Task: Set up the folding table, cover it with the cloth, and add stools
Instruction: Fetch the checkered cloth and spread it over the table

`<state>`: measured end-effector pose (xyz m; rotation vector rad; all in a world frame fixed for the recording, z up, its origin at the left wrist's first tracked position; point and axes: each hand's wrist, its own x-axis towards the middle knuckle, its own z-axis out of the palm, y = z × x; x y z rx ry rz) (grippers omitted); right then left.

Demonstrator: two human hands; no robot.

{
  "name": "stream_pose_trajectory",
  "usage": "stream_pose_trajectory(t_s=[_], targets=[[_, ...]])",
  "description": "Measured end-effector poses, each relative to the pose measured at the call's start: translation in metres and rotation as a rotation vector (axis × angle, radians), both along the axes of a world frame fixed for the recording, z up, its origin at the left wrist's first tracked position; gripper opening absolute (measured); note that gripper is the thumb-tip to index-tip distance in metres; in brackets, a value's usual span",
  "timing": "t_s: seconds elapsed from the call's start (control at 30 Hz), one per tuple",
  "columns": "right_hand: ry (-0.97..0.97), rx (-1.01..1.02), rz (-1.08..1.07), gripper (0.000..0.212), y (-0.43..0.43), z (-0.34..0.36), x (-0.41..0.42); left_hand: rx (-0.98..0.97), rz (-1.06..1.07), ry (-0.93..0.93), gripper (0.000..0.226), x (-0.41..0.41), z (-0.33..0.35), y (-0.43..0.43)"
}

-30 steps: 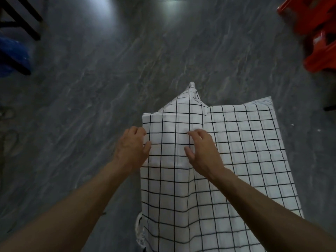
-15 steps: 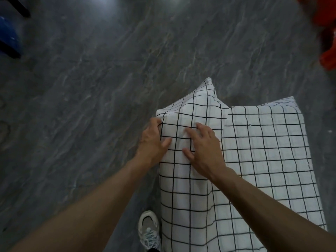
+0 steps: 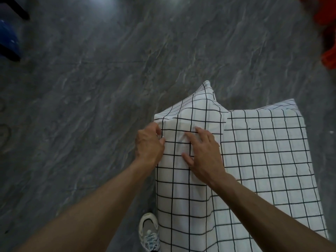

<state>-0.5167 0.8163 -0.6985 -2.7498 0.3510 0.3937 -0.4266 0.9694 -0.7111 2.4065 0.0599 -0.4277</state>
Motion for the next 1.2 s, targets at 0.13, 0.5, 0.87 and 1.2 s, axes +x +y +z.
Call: stream_pose_trajectory(t_s=[0.13,0.5,0.87,1.2], targets=[[-0.03,0.008,0.001,0.063,-0.002,0.0,-0.002,0.006,-0.028,-0.027,0.015,0.001,0.0,0.0],[-0.033,-0.034,-0.091,0.049,-0.023,0.006,-0.01,0.045,-0.026,-0.151,0.017,0.002,0.019,0.021],[0.047,-0.062,-0.131,0.072,-0.032,-0.002,-0.011,0.107,-0.032,-0.197,0.012,0.004,0.029,0.041],[0.027,-0.077,-0.022,0.07,-0.059,-0.004,0.006,0.417,-0.325,-0.193,0.039,0.016,0.026,-0.001]])
